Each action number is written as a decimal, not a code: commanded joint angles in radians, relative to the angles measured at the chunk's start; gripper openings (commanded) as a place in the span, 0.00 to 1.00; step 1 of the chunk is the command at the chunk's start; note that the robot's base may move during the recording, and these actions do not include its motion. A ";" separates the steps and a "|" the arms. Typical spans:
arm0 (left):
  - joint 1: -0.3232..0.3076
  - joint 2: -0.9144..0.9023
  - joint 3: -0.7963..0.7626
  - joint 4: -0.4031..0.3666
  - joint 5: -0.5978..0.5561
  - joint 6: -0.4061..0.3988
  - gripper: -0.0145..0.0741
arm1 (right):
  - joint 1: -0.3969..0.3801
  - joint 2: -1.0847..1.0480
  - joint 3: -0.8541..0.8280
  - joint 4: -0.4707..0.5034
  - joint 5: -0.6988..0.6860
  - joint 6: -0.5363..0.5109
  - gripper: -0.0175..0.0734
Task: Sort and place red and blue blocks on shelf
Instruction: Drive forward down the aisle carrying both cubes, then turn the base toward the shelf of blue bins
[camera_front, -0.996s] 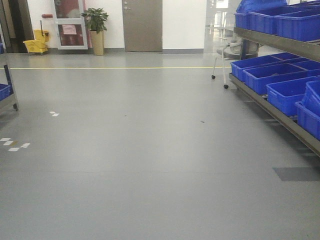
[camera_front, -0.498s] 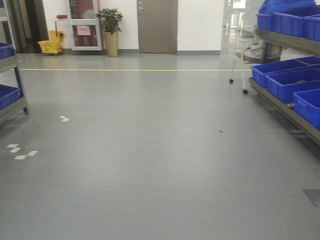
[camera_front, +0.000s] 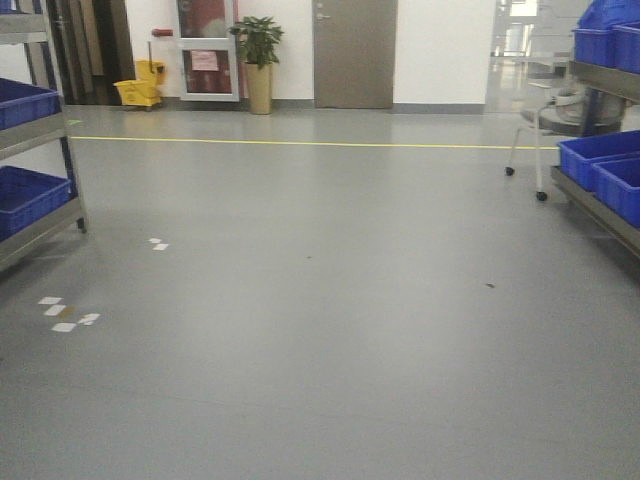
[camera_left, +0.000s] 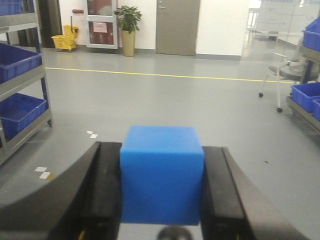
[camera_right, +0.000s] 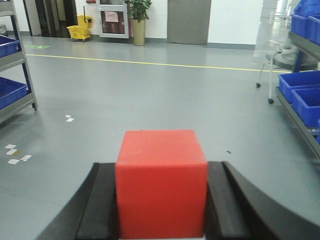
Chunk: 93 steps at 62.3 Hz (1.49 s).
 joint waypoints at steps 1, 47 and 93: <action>-0.007 0.003 -0.033 -0.008 -0.097 -0.007 0.30 | -0.008 0.008 -0.029 0.001 -0.085 0.000 0.24; -0.007 0.003 -0.033 -0.008 -0.097 -0.007 0.30 | -0.008 0.008 -0.029 0.001 -0.085 0.000 0.24; -0.007 0.003 -0.033 -0.008 -0.097 -0.007 0.30 | -0.008 0.008 -0.029 0.001 -0.085 0.000 0.24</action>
